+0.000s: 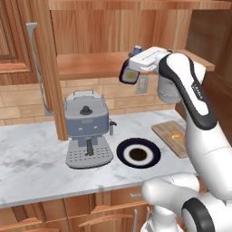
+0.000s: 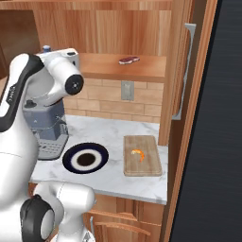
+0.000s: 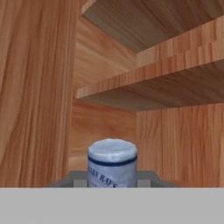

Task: Pick the shrimp from the plate and place it on the cutting board. Then pick the condiment bottle from the cabinet and place it next to the cutting board.

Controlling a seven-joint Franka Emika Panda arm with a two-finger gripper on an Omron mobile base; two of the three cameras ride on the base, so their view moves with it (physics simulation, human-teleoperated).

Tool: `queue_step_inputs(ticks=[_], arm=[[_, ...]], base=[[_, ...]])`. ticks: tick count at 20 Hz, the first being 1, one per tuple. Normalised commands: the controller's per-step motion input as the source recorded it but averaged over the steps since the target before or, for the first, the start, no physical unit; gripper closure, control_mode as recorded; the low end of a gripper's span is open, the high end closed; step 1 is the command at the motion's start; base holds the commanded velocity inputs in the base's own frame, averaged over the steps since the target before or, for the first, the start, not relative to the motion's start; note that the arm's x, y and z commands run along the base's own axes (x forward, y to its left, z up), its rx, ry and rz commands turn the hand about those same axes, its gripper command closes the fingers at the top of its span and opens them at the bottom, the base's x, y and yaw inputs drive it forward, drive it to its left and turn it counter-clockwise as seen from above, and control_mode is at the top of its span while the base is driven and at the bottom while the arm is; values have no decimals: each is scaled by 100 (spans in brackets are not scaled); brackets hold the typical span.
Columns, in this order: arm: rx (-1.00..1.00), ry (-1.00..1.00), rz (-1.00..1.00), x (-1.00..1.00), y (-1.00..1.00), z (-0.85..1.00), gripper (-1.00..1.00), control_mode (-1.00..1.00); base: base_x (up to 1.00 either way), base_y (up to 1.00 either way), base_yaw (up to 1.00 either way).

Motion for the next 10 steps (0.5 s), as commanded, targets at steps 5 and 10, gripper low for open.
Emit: queue_step_inputs(ticks=[5,10], arm=[[0,2,0,-49,-15,0,100,-100],[0,0,0,-50,-22,0,100,-100]], base=[[0,0,0],[0,0,0]])
